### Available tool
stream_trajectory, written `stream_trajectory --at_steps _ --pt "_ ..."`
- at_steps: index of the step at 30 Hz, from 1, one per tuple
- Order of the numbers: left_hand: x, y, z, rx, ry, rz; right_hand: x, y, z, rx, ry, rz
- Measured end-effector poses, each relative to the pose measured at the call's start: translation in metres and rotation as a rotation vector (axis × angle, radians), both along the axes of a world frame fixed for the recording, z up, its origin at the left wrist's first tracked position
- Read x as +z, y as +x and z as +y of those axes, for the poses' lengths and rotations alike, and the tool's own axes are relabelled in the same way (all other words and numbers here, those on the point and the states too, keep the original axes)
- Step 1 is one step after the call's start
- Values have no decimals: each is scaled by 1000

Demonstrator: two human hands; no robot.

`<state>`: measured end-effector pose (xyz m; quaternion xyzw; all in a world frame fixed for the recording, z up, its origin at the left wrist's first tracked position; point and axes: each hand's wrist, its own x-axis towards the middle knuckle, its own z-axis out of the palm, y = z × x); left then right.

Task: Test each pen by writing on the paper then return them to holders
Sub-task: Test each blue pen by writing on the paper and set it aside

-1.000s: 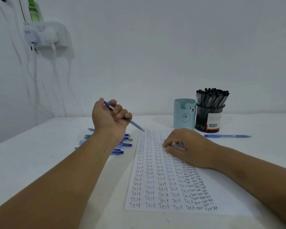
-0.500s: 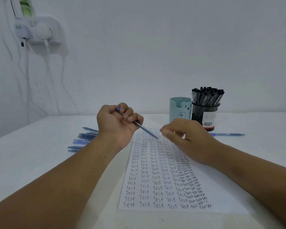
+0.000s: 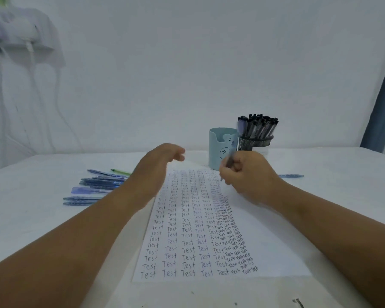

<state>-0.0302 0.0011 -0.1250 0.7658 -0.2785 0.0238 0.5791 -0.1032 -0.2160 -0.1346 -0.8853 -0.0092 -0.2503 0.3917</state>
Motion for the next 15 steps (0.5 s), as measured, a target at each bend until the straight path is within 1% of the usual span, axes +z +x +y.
stream_trajectory --at_steps 1,2,3,4,5,8,12,15 --pt "-2 1 2 7 153 -59 0 -1 -3 38 151 44" --pt "-4 1 3 4 264 -82 0 -3 -5 77 276 86" --pt "-5 2 4 -2 334 -82 0 -4 -6 103 358 117" --pt "-7 3 4 -7 369 -63 0 -5 -7 115 392 133" --pt "-8 3 5 -9 384 -43 0 -5 -7 113 387 133" --pt "-8 4 5 -12 413 -40 -3 -1 -7 32 240 124" --pt "-8 3 7 -19 498 -72 -2 -1 -4 65 193 176" --pt "-9 6 9 -42 567 -92 -2 -2 -3 42 122 177"
